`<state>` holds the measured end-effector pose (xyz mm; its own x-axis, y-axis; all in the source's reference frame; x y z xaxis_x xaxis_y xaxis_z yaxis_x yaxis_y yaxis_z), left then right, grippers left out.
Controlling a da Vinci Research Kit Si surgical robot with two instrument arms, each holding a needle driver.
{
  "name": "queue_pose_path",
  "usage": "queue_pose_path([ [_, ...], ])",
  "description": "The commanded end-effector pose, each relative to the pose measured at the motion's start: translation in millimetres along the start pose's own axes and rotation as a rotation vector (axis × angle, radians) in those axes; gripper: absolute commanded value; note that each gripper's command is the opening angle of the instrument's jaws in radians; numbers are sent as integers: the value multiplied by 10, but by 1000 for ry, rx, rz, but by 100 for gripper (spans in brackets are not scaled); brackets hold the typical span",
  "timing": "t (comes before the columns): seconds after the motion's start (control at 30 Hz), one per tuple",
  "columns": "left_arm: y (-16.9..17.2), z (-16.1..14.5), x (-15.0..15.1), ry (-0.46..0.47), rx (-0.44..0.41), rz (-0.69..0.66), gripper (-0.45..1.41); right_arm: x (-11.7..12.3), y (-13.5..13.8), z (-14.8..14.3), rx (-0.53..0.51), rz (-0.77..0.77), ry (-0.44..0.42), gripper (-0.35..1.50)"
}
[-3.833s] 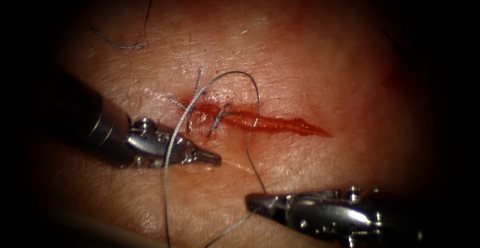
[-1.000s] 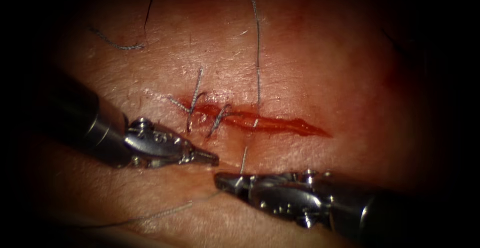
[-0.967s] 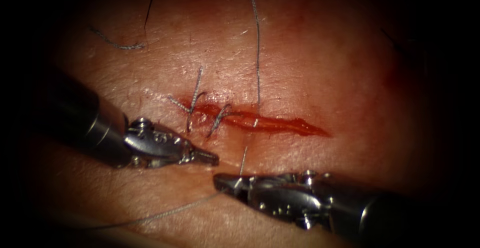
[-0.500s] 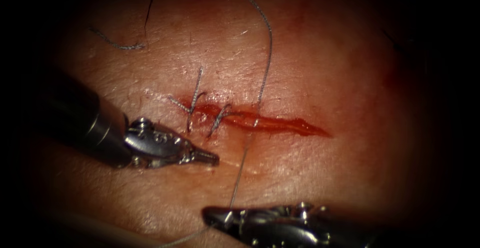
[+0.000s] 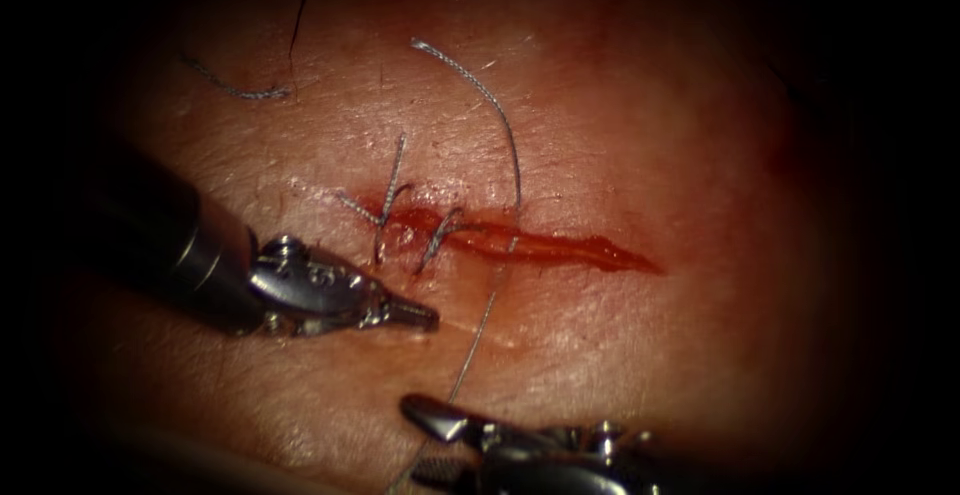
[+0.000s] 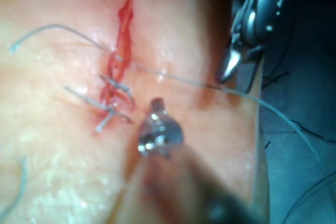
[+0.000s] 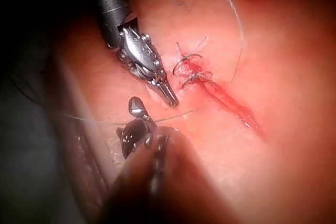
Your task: Wound Closure
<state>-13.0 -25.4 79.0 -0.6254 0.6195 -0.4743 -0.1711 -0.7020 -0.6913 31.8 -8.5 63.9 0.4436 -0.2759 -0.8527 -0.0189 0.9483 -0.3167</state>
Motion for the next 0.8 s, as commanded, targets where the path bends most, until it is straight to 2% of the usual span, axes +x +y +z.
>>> queue_pose_path([
  [0.03, 6, 0, -7, -1, 1, -4, -20, 7, -3, -9, -3, 64, -1, 146],
  [0.1, 17, -11, -4, 4, 10, -10, -20, 14, -8, -39, 15, 128, -23, 146],
  [0.13, 25, -15, -5, 4, 8, -13, -18, 19, -18, -46, 26, 125, -53, 146],
  [0.17, 34, -20, -4, 6, 11, -17, -15, 29, -35, -46, 32, 118, -57, 146],
  [0.2, 37, -21, -3, 6, 13, -19, -11, 31, -39, -45, 35, 115, -52, 146],
  [0.23, 44, -27, 1, 12, 28, -31, 7, 39, -52, -40, 35, 105, -51, 146],
  [0.3, 49, -36, 9, 15, 38, -23, 14, 55, -59, -25, 30, 68, -63, 148],
  [0.37, 48, -37, 11, 16, 41, -22, 12, 66, -54, -12, 16, 52, -64, 148],
  [0.4, 46, -36, 8, 16, 45, -21, 10, 73, -51, 5, 4, 56, -70, 148],
  [0.47, 44, -35, 5, 15, 49, -21, 9, 76, -53, 15, -1, 50, -76, 148],
  [0.53, 42, -35, 3, 15, 54, -22, 5, 79, -60, 40, -10, 16, -91, 148],
  [0.6, 43, -35, 2, 15, 54, -23, 5, 79, -60, 49, -16, 4, -95, 148],
  [0.7, 62, -51, -16, 8, 44, -15, 5, 82, -55, 23, -24, 9, -69, 148],
  [0.73, 85, -61, -40, 13, 30, -16, 15, 80, -44, -6, -39, 20, -68, 148],
  [0.8, 105, -70, -52, 25, 4, -44, 29, 76, -31, -35, -68, 35, -74, 148],
])
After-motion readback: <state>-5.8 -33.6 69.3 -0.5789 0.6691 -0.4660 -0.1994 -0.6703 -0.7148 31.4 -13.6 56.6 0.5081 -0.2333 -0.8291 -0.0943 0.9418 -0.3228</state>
